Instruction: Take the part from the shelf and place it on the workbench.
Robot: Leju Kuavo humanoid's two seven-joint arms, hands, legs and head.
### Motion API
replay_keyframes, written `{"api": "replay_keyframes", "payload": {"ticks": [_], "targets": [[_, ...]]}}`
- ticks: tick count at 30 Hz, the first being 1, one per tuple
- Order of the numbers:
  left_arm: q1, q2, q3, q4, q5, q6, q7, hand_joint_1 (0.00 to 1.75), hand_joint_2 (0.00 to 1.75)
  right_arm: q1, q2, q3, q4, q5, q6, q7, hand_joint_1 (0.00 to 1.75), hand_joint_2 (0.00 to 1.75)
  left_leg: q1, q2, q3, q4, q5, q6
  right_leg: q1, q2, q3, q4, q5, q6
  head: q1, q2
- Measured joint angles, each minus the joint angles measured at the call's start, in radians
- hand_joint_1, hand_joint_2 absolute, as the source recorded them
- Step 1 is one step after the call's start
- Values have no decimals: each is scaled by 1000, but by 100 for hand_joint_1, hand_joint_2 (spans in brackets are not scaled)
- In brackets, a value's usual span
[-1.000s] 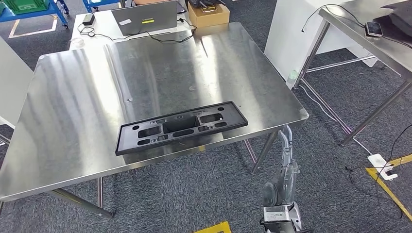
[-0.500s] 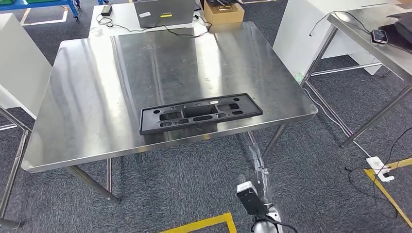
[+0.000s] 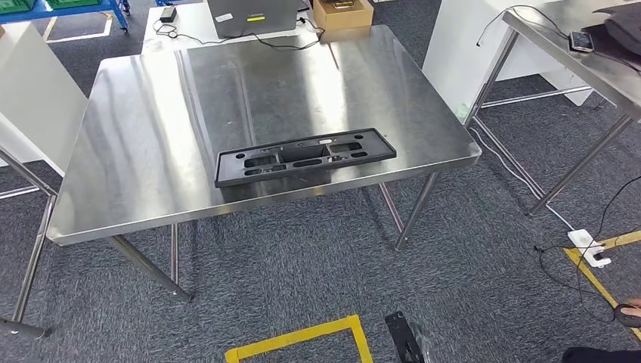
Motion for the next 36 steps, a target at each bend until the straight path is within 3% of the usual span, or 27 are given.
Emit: {"api": "replay_keyframes", "payload": {"ticks": [1,3,4,5,7,8,10,11,13,15,16,17,18,19,20,22,23,24,26,27,29,30,31,32,33,34,36], "targets": [[0,0,2,0,-5,4,6,0,0,4,-5,-21,24,-1,1,36,0,0,6,1,-1,42,-8,-6,-1,-3,-12,1,10,4,0,0],[1,-1,4,0,-13,11,17,0,0,15,-16,-50,63,5,0,113,0,0,19,3,35,43,39,-18,-6,-6,-40,10,28,14,0,0],[2,-1,5,0,-19,11,20,0,0,20,-20,-60,77,8,-3,147,0,0,26,4,76,-3,67,-24,-8,-7,-56,18,35,21,-1,0],[1,-2,5,0,-25,10,23,0,0,25,-25,-69,89,9,-8,176,0,0,28,4,123,-67,75,-29,-10,-7,-71,29,41,28,-1,0],[1,-4,5,-1,-37,5,26,0,0,34,-32,-84,107,14,-21,213,0,0,26,1,187,-168,56,-27,-8,-7,-90,45,52,45,0,0],[1,-5,5,-1,-42,2,27,0,0,38,-35,-89,113,19,-29,223,0,0,20,-1,195,-188,44,-19,-6,-7,-94,47,59,54,1,0],[3,-7,5,-1,-49,-5,29,0,0,46,-40,-93,125,35,-47,227,0,0,12,1,179,-193,54,8,-5,-6,-98,45,73,73,2,0],[4,-8,5,-1,-52,-9,29,0,0,50,-43,-94,130,43,-56,227,0,0,9,3,169,-194,65,23,-5,-4,-105,54,62,75,3,0],[4,-9,5,-2,-55,-11,30,0,0,55,-46,-94,138,53,-65,227,0,0,7,8,143,-198,91,48,-7,2,-134,130,-16,62,5,0],[4,-9,5,-2,-57,-11,31,0,0,56,-47,-94,143,58,-68,227,0,0,2,10,110,-197,117,57,-6,8,-165,260,-107,53,8,0],[5,-9,5,-2,-58,-12,31,0,0,56,-48,-94,144,59,-71,225,0,0,0,10,93,-196,130,58,-5,9,-167,314,-124,57,9,0],[5,-10,5,-2,-61,-14,31,0,0,56,-50,-94,146,60,-75,221,0,0,-3,10,76,-195,144,57,-4,11,-155,341,-120,66,9,0],[5,-10,5,-2,-64,-18,32,0,0,56,-51,-94,146,60,-80,212,0,0,-6,10,61,-194,157,57,-1,11,-125,334,-101,75,9,0],[5,-11,4,-2,-69,-22,32,0,0,55,-53,-94,147,57,-85,199,0,0,-9,10,47,-194,171,56,1,12,-77,290,-81,78,9,0],[5,-13,3,-2,-74,-28,32,0,0,53,-55,-96,147,51,-88,182,0,0,-11,9,36,-193,184,53,6,13,-14,216,-73,74,8,0],[6,-15,-1,-2,-83,-39,32,0,0,46,-58,-106,147,32,-87,145,0,0,-15,9,22,-193,208,46,17,15,96,55,-93,54,9,0],[6,-16,-3,-2,-88,-45,32,0,0,44,-60,-113,147,21,-86,127,0,0,-15,9,19,-195,219,41,22,16,122,6,-106,45,9,0],[7,-16,-6,-2,-92,-50,32,0,0,42,-60,-122,147,12,-85,113,0,0,-15,10,17,-197,230,35,26,15,128,-17,-110,39,9,0],[10,-15,-9,-2,-101,-59,32,0,0,41,-61,-138,147,0,-84,95,0,0,-9,9,8,-191,225,22,14,12,112,-19,-92,24,7,0],[12,-14,-12,-2,-103,-62,32,0,0,41,-61,-144,147,-4,-84,91,0,0,-6,7,-1,-169,192,17,7,10,103,-20,-80,13,6,0],[14,-13,-15,-2,-110,-67,31,0,0,41,-62,-155,148,-12,-86,81,0,0,0,4,-28,-72,84,6,3,5,76,-21,-53,-1,3,0],[14,-11,-17,-2,-114,-71,31,0,0,43,-62,-162,148,-17,-88,74,0,0,4,4,-40,-6,38,-1,3,3,60,-20,-39,-3,2,0],[14,-9,-19,-2,-120,-77,29,0,0,44,-62,-170,148,-24,-92,64,0,0,8,4,-46,51,18,-8,2,1,45,-18,-27,0,2,0],[14,-7,-21,-2,-126,-82,28,0,0,46,-62,-179,148,-31,-95,54,0,0,14,4,-42,87,23,-15,1,-1,29,-14,-15,5,2,0],[14,-4,-24,-2,-131,-86,26,0,0,48,-62,-187,148,-37,-98,45,0,0,20,4,-23,90,49,-22,-3,-2,12,-7,-5,11,2,0],[14,-1,-27,-2,-134,-89,24,0,0,50,-62,-195,148,-42,-100,38,0,0,27,5,14,59,79,-29,-7,-3,-6,4,2,17,2,0],[13,2,-34,-2,-136,-93,22,0,0,51,-65,-209,147,-46,-102,30,0,0,36,3,112,-66,90,-41,-11,-3,-46,36,12,29,1,0]]}}
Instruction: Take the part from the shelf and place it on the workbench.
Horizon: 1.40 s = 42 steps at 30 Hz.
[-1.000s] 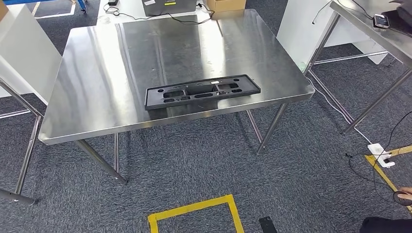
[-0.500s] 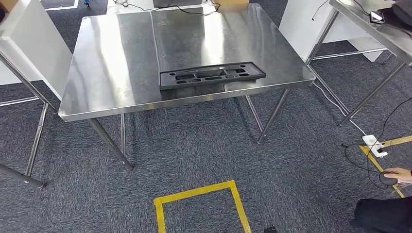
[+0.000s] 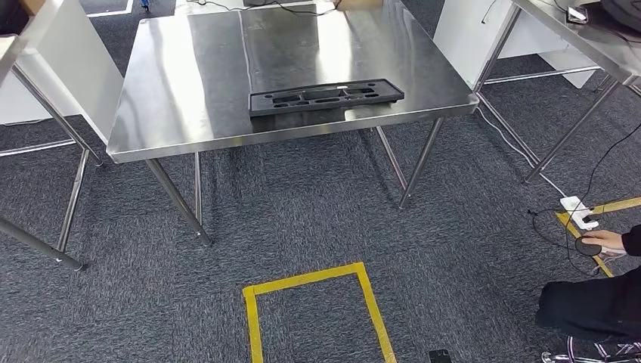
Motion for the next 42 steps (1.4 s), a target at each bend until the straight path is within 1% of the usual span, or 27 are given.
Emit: {"api": "replay_keyframes", "payload": {"ticks": [2,5,6,8,10,11,12,14,16,17,18,20,21,22,24,25,26,27,28,29,31,33,36,38,40,41,42], "targets": [[-2,2,-4,0,-4,-4,-2,0,0,0,-2,-10,0,-4,-3,-6,0,0,-2,-4,51,-90,-34,6,5,1,-28,23,10,15,0,0],[-1,5,-8,1,-13,-6,-7,0,0,5,-3,-27,2,-14,-16,-16,0,0,-13,-2,31,-109,-28,46,9,2,-48,27,25,44,4,0],[-1,6,-10,1,-16,-7,-8,0,0,8,-3,-34,3,-17,-23,-17,0,0,-14,0,18,-111,-15,59,8,4,-60,43,5,44,6,0],[-1,7,-13,2,-25,-12,-9,0,0,10,-5,-46,4,-20,-41,-18,0,0,-17,4,-12,-114,11,76,4,8,-91,132,-79,33,8,0],[-1,9,-15,2,-34,-15,-10,0,0,11,-8,-58,5,-22,-56,-18,0,0,-20,6,-44,-113,39,79,4,12,-117,256,-153,31,10,0],[-1,10,-17,3,-37,-17,-10,0,0,11,-10,-63,5,-24,-60,-18,0,0,-22,7,-60,-113,53,78,4,13,-112,297,-161,39,10,0],[-1,10,-20,3,-40,-18,-10,0,0,11,-12,-68,5,-25,-63,-18,0,0,-23,8,-76,-112,67,77,5,14,-91,307,-150,49,10,0],[-2,10,-25,5,-43,-21,-10,0,0,9,-13,-74,5,-25,-64,-18,0,0,-24,8,-103,-111,95,71,6,15,1,225,-110,62,10,0],[-2,10,-29,6,-44,-21,-10,0,0,6,-15,-78,5,-25,-65,-18,0,0,-27,8,-122,-111,121,60,14,18,118,62,-117,50,10,0],[-3,10,-29,6,-44,-21,-10,0,0,4,-15,-80,5,-25,-65,-18,0,0,-28,8,-126,-113,134,54,20,20,152,2,-129,40,11,0],[-2,10,-30,7,-44,-21,-10,0,0,4,-15,-81,5,-25,-66,-18,0,0,-29,9,-129,-118,147,48,26,21,166,-33,-138,29,11,0],[0,12,-30,8,-44,-21,-11,0,0,6,-15,-83,6,-25,-66,-18,0,0,-26,9,-135,-129,163,36,22,19,151,-39,-125,8,10,0],[2,13,-30,9,-44,-21,-11,0,0,7,-14,-83,6,-25,-67,-18,0,0,-24,8,-142,-120,144,31,17,17,141,-39,-113,-5,9,0],[3,14,-30,10,-44,-21,-11,0,0,8,-14,-83,7,-26,-67,-18,0,0,-22,6,-154,-90,103,28,12,15,128,-40,-99,-18,7,0],[4,15,-30,11,-46,-22,-11,0,0,9,-13,-85,7,-28,-68,-18,0,0,-20,4,-182,28,-11,23,14,10,101,-39,-74,-36,5,0],[4,17,-30,12,-48,-22,-11,0,0,10,-13,-87,8,-30,-69,-18,0,0,-20,3,-191,95,-49,19,17,8,88,-38,-63,-38,4,0],[4,18,-30,12,-49,-23,-12,0,0,11,-13,-89,8,-32,-70,-18,0,0,-19,2,-191,143,-62,17,19,6,76,-35,-52,-38,5,0],[4,19,-30,12,-51,-23,-13,0,0,11,-13,-92,8,-34,-72,-19,0,0,-19,2,-177,162,-54,15,20,5,62,-31,-43,-36,4,0],[3,20,-31,12,-51,-23,-14,0,0,11,-13,-96,8,-35,-74,-20,0,0,-18,2,-144,143,-32,15,21,5,48,-25,-35,-33,4,0],[3,21,-31,12,-52,-23,-15,0,0,11,-13,-99,8,-35,-75,-21,0,0,-18,2,-94,89,-10,17,21,5,33,-17,-29,-29,4,0],[0,25,-32,13,-52,-24,-17,0,0,11,-12,-104,8,-36,-76,-23,0,0,-21,2,10,-52,-3,26,23,4,8,-1,-20,-18,4,0],[-2,28,-33,14,-53,-23,-19,0,0,9,-10,-107,8,-36,-77,-26,0,0,-28,1,53,-125,-18,37,22,2,-4,5,-9,-2,5,0],[-3,29,-33,16,-53,-20,-19,0,0,8,-10,-108,9,-34,-77,-28,0,0,-29,5,45,-146,0,60,22,3,-19,17,-9,16,6,0],[-4,28,-33,18,-52,-19,-19,0,0,9,-13,-109,9,-32,-77,-29,0,0,-24,11,29,-156,22,77,21,10,-49,88,-67,12,9,0],[-5,28,-33,19,-51,-17,-19,0,0,9,-17,-109,9,-29,-77,-29,0,0,-24,13,3,-156,43,79,16,15,-88,216,-143,9,13,0],[-5,28,-33,20,-51,-17,-20,0,0,8,-18,-110,9,-28,-77,-29,0,0,-23,14,-11,-155,53,77,12,15,-97,266,-162,16,13,0],[-5,28,-33,21,-51,-16,-21,0,0,8,-20,-110,9,-27,-77,-29,0,0,-21,15,-24,-154,62,73,8,15,-90,286,-162,27,13,0]]}}
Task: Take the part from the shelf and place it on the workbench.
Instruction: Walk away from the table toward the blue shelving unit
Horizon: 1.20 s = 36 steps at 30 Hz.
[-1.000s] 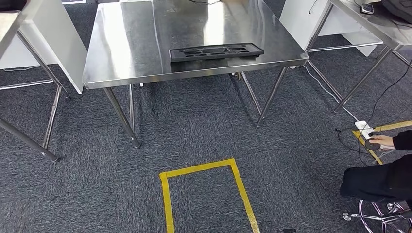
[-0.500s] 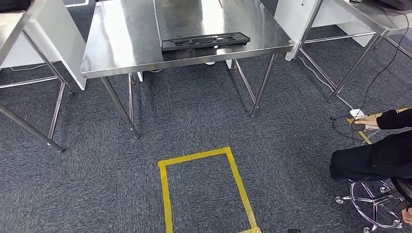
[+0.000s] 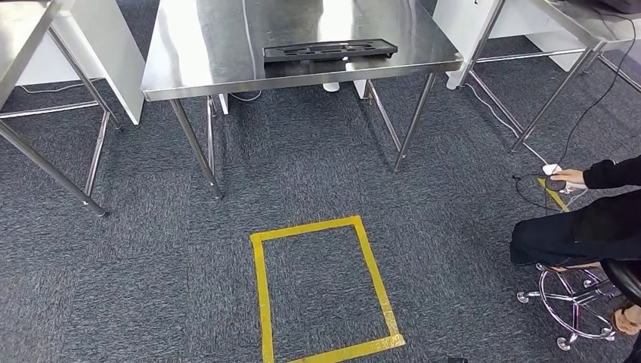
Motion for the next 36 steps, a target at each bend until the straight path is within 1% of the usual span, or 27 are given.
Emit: {"api": "replay_keyframes", "payload": {"ticks": [1,2,3,4,5,6,7,8,10,11,14,15,16,17,18,19,20,21,22,23,24,27,30,32,36], "targets": [[0,0,0,1,0,1,-1,0,0,-1,-1,0,0,1,0,0,0,0,3,0,-12,1,8,-5,-5,0,25,-17,18,15,0,0],[0,-1,0,3,0,3,-3,0,0,-2,-3,0,0,1,0,0,0,0,7,1,-23,3,15,-12,-11,0,67,-69,43,31,0,0],[0,0,0,4,0,5,-4,0,0,-4,-3,0,0,3,1,1,0,0,8,0,-33,6,21,-21,-17,1,120,-142,61,43,1,0],[0,1,0,5,0,8,-5,0,0,-7,-4,0,0,4,1,2,0,0,9,0,-42,11,28,-30,-17,4,171,-216,66,46,3,0],[0,2,0,6,1,10,-6,0,0,-10,-5,0,0,5,1,3,0,0,7,0,-47,14,34,-38,-16,6,205,-273,62,42,4,0],[0,3,0,6,1,11,-8,0,0,-12,-5,0,0,7,2,5,0,0,5,0,-50,16,41,-45,-13,8,221,-304,54,34,4,0],[0,3,0,7,1,12,-9,0,0,-13,-5,0,0,7,2,7,0,0,6,0,-52,16,47,-50,-8,10,221,-312,50,21,4,0],[0,2,0,7,2,11,-10,0,0,-13,-5,-1,1,8,2,10,0,0,8,0,-53,17,51,-55,-10,8,212,-308,53,9,1,0],[0,2,0,8,2,11,-12,0,0,-14,-5,-2,1,8,2,13,0,0,15,0,-57,18,52,-62,-14,7,207,-305,58,-9,-2,0],[0,2,0,9,2,11,-12,0,0,-14,-5,-2,1,8,1,14,0,0,17,0,-58,19,50,-63,-17,6,207,-306,60,-14,-3,0],[0,2,0,9,2,11,-12,0,0,-14,-5,-2,1,8,1,14,0,0,18,-1,-58,20,49,-64,-17,6,206,-306,61,-15,-3,0],[0,2,0,9,3,11,-12,0,0,-14,-5,-2,1,8,1,14,0,0,18,-1,-62,30,35,-63,-16,6,205,-306,63,-19,-4,0],[1,2,0,9,3,10,-12,0,0,-14,-5,-2,1,7,1,14,0,0,18,-2,-71,54,10,-62,-14,5,202,-305,66,-26,-4,0],[1,3,0,10,3,10,-13,0,0,-14,-5,-3,1,6,2,13,0,0,18,-3,-96,125,-38,-62,-8,3,194,-305,72,-37,-6,0],[1,3,0,11,5,10,-13,0,0,-14,-5,-5,1,5,2,12,0,0,16,-5,-102,179,-71,-57,2,1,185,-302,80,-49,-7,0],[2,4,1,12,6,10,-13,0,0,-14,-6,-8,1,3,4,10,0,0,13,-7,-88,198,-81,-48,12,0,178,-299,86,-57,-8,0],[2,5,1,13,7,10,-13,0,0,-14,-5,-11,1,2,5,8,0,0,8,-10,-60,185,-78,-35,19,0,172,-296,91,-62,-8,0],[2,6,1,13,8,10,-13,0,0,-14,-3,-13,1,1,7,7,0,0,3,-10,-11,121,-54,-22,26,0,168,-294,94,-62,-8,0],[2,7,1,14,8,10,-14,0,0,-15,-2,-15,1,0,8,7,0,0,-2,-10,18,73,-43,-13,28,-1,165,-293,95,-60,-8,0],[2,8,2,14,9,10,-15,0,0,-16,-1,-15,1,0,8,6,0,0,-6,-9,32,46,-43,-7,28,-1,162,-293,96,-57,-8,0],[2,7,2,14,9,10,-15,0,0,-18,-1,-16,1,0,9,6,0,0,-8,-8,35,36,-44,-13,33,-2,157,-291,96,-56,-7,0],[2,6,4,15,11,11,-16,0,0,-20,-2,-17,1,-2,10,5,0,0,-14,-9,31,23,-42,-32,35,-3,145,-287,98,-54,-5,0],[2,5,5,15,14,12,-16,0,0,-21,-3,-20,1,-5,13,4,0,0,-21,-9,26,26,-39,-24,28,-3,140,-289,104,-44,-5,0],[2,4,5,15,15,12,-16,0,0,-22,-5,-23,1,-9,18,3,0,0,-23,-9,21,29,-38,-19,24,-3,140,-290,109,-38,-5,0],[2,3,5,16,14,13,-16,0,0,-22,-4,-33,1,-25,30,-7,0,0,-27,-9,12,34,-33,-10,18,-3,137,-290,116,-27,-5,0]]}}
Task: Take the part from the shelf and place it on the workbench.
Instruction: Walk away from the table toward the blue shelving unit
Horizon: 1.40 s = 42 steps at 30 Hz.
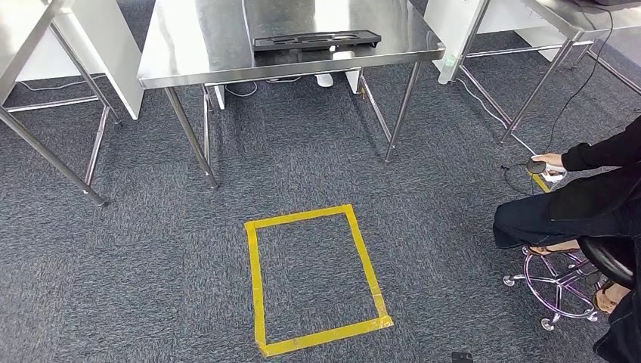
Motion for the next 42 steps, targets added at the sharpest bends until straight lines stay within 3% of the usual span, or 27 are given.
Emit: {"api": "replay_keyframes", "payload": {"ticks": [3,5,6,8,10,11,12,14,15,16,19,21,23,25,26,28,30,32,34,36,38,39,40,41,42], "targets": [[0,1,0,0,0,1,0,0,0,0,0,-10,0,-8,4,-12,0,0,-2,1,-1,-3,5,10,-2,1,-6,-3,5,9,0,0],[-1,-1,0,0,0,1,0,0,0,-1,-1,-15,0,-10,5,-14,0,0,4,10,0,-15,16,22,-2,3,-19,19,-9,11,1,0],[-2,-2,0,1,0,1,0,0,0,-1,-2,-16,0,-10,5,-14,0,0,8,16,-1,-21,21,28,-2,5,-36,56,-32,9,2,0],[-2,-2,0,1,0,1,0,0,0,-2,-4,-21,0,-13,6,-14,0,0,11,28,-9,-25,28,33,-7,6,-96,182,-97,4,4,0],[-2,-2,0,2,-2,0,0,0,0,0,-6,-27,1,-17,7,-12,0,0,12,40,-17,-24,32,29,-12,6,-137,278,-133,11,5,0],[-2,-3,0,3,-3,0,0,0,0,2,-6,-31,1,-19,8,-11,0,0,13,47,-19,-23,34,26,-16,5,-128,271,-127,21,5,0],[-2,-3,0,4,-4,0,0,0,0,2,-7,-34,1,-20,9,-11,0,0,15,55,-20,-23,35,22,-21,1,-98,222,-107,34,5,0],[-2,-2,0,6,-6,0,0,0,0,0,-6,-37,2,-22,10,-10,0,0,16,72,-20,-18,36,9,-28,-38,-16,74,-55,55,5,0],[-2,-1,0,7,-7,0,1,0,0,-2,-6,-38,1,-23,11,-10,0,0,15,79,-19,-15,34,1,-28,-56,9,24,-38,54,5,0],[-2,0,0,7,-7,0,1,0,0,-4,-5,-39,1,-24,12,-10,0,0,13,87,-16,-13,32,-7,-26,-68,19,0,-28,46,4,0],[-4,0,0,7,-8,1,4,0,0,-3,-4,-41,2,-27,14,-9,0,0,19,107,-8,-12,27,-26,-23,-45,12,0,-17,12,0,0],[-4,0,0,8,-9,2,8,0,0,-4,-3,-43,2,-28,16,-7,0,0,27,75,-23,29,-12,-37,-26,-24,10,-1,-7,-7,0,0],[-2,0,0,9,-10,5,12,0,0,-5,-3,-43,3,-28,18,-5,0,0,30,22,-72,151,-93,-41,-22,-2,4,0,2,-21,-1,0],[0,0,0,11,-13,9,18,0,0,-3,-3,-44,3,-28,22,-3,0,0,29,1,-119,266,-142,-39,-14,22,-2,1,6,-26,-2,0],[1,-1,0,12,-14,11,22,0,0,-1,-3,-45,4,-28,23,-1,0,0,29,-1,-121,278,-137,-35,-11,35,-3,1,7,-27,-2,0],[1,-2,0,14,-17,13,29,0,0,1,-3,-47,4,-28,26,4,0,0,28,-13,-73,188,-76,-23,-5,61,1,1,7,-27,-2,0],[0,-3,0,14,-17,15,33,0,0,-1,0,-47,5,-27,28,8,0,0,28,-65,-7,55,-21,-5,-1,85,1,2,8,-24,-1,0],[0,-4,0,15,-17,17,37,0,0,-4,3,-47,5,-24,31,13,0,0,24,-95,18,-1,-9,4,-4,107,-9,4,13,-15,-1,0],[-1,-7,0,16,-17,19,41,0,0,-4,2,-47,6,-19,33,22,0,0,21,-73,19,-11,-3,7,-6,125,-23,3,19,-3,-3,0],[-3,-11,0,16,-17,19,44,0,0,-5,4,-47,8,-15,32,32,0,0,24,-45,23,-29,7,15,-3,92,-46,34,1,2,-1,0],[-3,-14,0,16,-17,19,45,0,0,-9,5,-47,9,-11,32,42,0,0,23,-13,24,-38,13,19,-4,39,-103,142,-56,-1,2,0],[-2,-15,0,16,-17,19,45,0,0,-10,5,-47,9,-10,32,45,0,0,22,3,22,-38,13,20,-7,27,-137,212,-86,-1,3,0],[-1,-17,0,16,-17,19,45,0,0,-9,6,-47,9,-10,32,47,0,0,22,19,20,-38,13,20,-10,22,-163,267,-106,4,3,0],[-1,-18,0,16,-17,19,45,0,0,-7,6,-47,9,-10,32,49,0,0,22,34,18,-37,13,19,-14,19,-170,289,-111,13,3,0],[-1,-20,0,16,-17,17,45,0,0,-5,5,-47,9,-10,32,50,0,0,22,48,17,-36,13,18,-18,15,-154,269,-99,26,3,0]]}}
